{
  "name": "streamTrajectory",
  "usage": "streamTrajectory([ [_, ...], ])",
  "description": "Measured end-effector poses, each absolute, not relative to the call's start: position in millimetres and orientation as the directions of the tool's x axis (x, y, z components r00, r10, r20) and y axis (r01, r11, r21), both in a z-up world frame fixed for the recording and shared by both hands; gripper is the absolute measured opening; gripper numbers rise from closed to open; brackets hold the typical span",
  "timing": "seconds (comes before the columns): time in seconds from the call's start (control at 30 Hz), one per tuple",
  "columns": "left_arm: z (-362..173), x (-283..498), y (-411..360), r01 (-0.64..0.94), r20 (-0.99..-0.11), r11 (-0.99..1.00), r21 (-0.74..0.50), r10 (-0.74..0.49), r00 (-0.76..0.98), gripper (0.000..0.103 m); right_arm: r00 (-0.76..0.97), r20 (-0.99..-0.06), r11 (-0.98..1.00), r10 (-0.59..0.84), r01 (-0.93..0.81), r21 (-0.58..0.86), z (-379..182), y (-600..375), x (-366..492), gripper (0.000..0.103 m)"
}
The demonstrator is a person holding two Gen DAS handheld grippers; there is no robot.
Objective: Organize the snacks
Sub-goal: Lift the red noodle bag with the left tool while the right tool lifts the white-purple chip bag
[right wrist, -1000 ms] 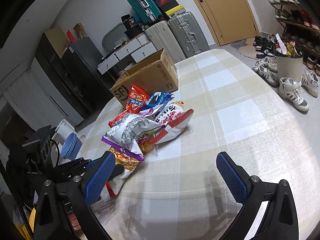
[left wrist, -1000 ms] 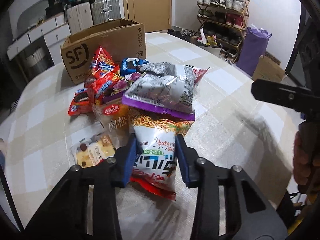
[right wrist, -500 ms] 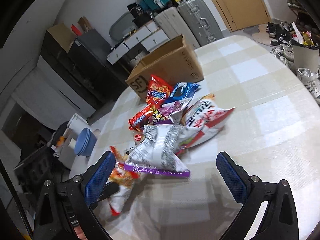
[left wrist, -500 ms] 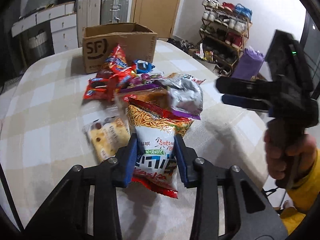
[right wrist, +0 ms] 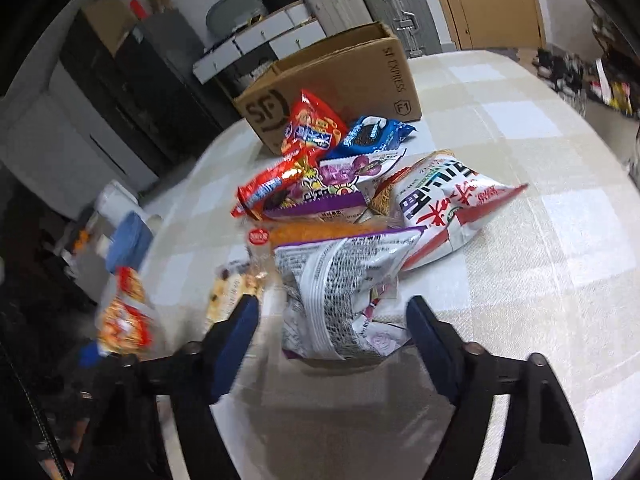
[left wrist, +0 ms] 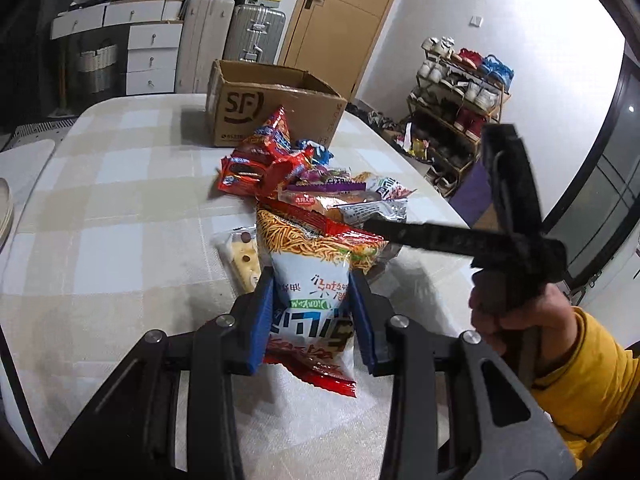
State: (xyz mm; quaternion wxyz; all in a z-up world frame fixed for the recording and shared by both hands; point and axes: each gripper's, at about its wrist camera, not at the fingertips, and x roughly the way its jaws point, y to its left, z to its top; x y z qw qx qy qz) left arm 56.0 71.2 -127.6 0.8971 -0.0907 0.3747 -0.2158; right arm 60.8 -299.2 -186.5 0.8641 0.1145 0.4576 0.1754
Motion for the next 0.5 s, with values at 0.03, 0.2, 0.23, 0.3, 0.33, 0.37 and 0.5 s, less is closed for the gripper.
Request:
streamTrajectory([
  [0.03,-128.1,53.7,72.7,0.320,-0.632,0.891,-0.324,-0.455,0.627,0.033,0.517,-0.751,0.911,0.411,-0.204,0.358,-187.6,-297.9,61.4,0.068],
  [0.2,-127.2,43.2,77.6,0.307,-0.626,0.890,-0.339,-0.456,0.633,0.033,0.508,-0.755,0.910,0.414,-0.203,0.361,-196.7,-297.6,62.5,0.048],
  [0.23,-127.4,41.7,78.7,0.305,-0.626,0.888,-0.344,-0.459,0.631,0.033,0.510,-0.751,0.907,0.420,-0.209,0.365,-196.5,-298.5,61.0,0.045],
  [0.3,-125.9,37.8,79.5,0.303,-0.626,0.889,-0.344,-0.458,0.631,0.033,0.521,-0.737,0.902,0.432,-0.223,0.371,-194.3,-300.8,56.3,0.038],
  [0.33,-127.3,38.1,79.1,0.303,-0.625,0.889,-0.344,-0.458,0.632,0.033,0.524,-0.730,0.899,0.438,-0.231,0.373,-193.3,-301.8,54.3,0.036],
  [0.37,-127.4,37.9,79.1,0.303,-0.625,0.888,-0.346,-0.459,0.631,0.033,0.526,-0.727,0.897,0.442,-0.232,0.377,-192.8,-302.7,52.5,0.036],
  [0.5,-127.2,34.8,77.3,0.295,-0.627,0.892,-0.343,-0.451,0.636,0.033,0.536,-0.700,0.881,0.472,-0.245,0.406,-187.5,-307.5,41.5,0.035],
])
